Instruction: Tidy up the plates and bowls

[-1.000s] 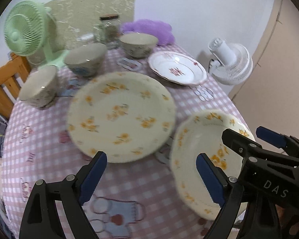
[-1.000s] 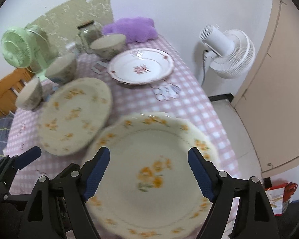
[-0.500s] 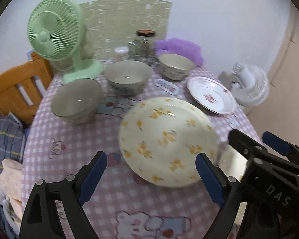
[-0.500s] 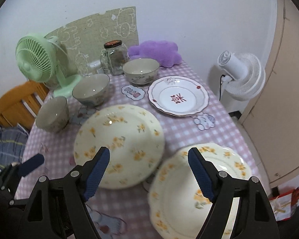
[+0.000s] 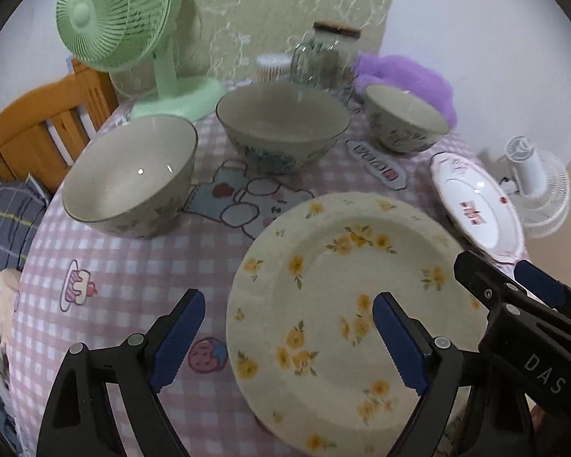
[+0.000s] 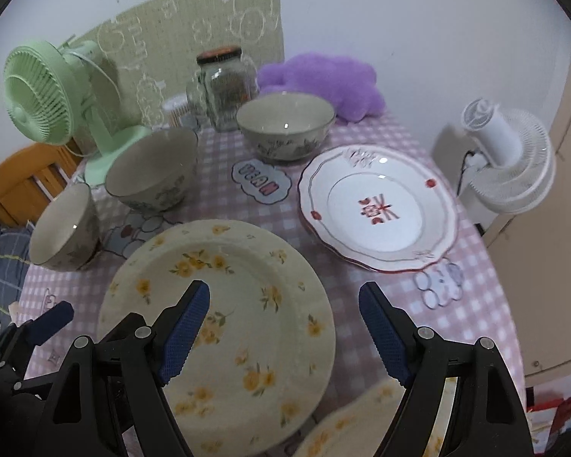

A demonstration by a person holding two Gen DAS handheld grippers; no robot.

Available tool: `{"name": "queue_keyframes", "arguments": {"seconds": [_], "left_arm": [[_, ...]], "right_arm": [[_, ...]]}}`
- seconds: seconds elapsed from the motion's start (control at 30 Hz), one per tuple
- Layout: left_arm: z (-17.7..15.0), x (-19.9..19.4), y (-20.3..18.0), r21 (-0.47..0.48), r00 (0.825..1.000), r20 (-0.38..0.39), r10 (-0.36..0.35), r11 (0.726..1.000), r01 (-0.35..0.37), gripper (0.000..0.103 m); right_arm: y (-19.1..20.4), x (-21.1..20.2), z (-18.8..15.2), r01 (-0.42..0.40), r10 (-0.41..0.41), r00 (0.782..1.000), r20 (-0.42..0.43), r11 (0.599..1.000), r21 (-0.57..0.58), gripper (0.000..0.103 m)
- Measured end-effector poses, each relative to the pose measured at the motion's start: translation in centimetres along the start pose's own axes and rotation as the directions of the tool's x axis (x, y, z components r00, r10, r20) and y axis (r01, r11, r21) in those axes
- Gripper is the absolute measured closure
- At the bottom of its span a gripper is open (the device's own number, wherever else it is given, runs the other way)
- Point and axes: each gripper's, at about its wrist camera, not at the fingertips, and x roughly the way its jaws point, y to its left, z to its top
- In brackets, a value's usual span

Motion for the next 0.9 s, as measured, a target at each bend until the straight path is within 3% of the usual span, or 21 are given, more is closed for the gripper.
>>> {"name": "queue_keyframes", "arguments": {"seconds": [0.13, 0.37, 0.43, 0.47, 0.7, 0.9], "left_arm": [[0.3, 1.7, -0.4, -0.002, 0.999, -0.028, 0.041, 0.999, -0.041, 0.013], [0.2, 3.6, -0.8, 0.01, 0.996, -0.068, 0.05, 0.999, -0.05, 0.016], [0.0, 3.7, -1.1, 0.031, 0.996, -0.077, 0.048, 0.998, -0.046, 0.019], [-0.1, 3.8, -1.2, 0.042, 0.995, -0.082, 0.051, 0.998, -0.047, 0.019], [0.0, 3.7, -0.6, 0.076, 0.993, -0.091, 0.074, 0.995, -0.067, 0.026], [-1.1, 2.9, 1.5, 0.076, 0.988, -0.109, 0.111, 0.992, -0.103, 0.029]], "right_arm": [[-0.6, 2.6, 0.3, -0.038, 0.039, 0.997, -0.066, 0.999, 0.029, 0.02], [-1.0, 5.2, 0.2, -0.038, 0.043, 0.99, -0.132, 0.999, 0.038, 0.02], [-0.9, 5.7, 0.1, -0.05, 0.055, 0.987, -0.154, 0.998, 0.038, 0.026], [-0.7, 5.8, 0.0, -0.046, 0.051, 0.985, -0.166, 0.998, 0.031, 0.031], [0.2, 5.3, -0.4, -0.001, -0.002, 0.987, -0.162, 1.0, -0.019, 0.032], [1.9, 4.4, -1.4, -0.041, 0.033, 0.982, -0.187, 0.999, -0.036, 0.032]]}}
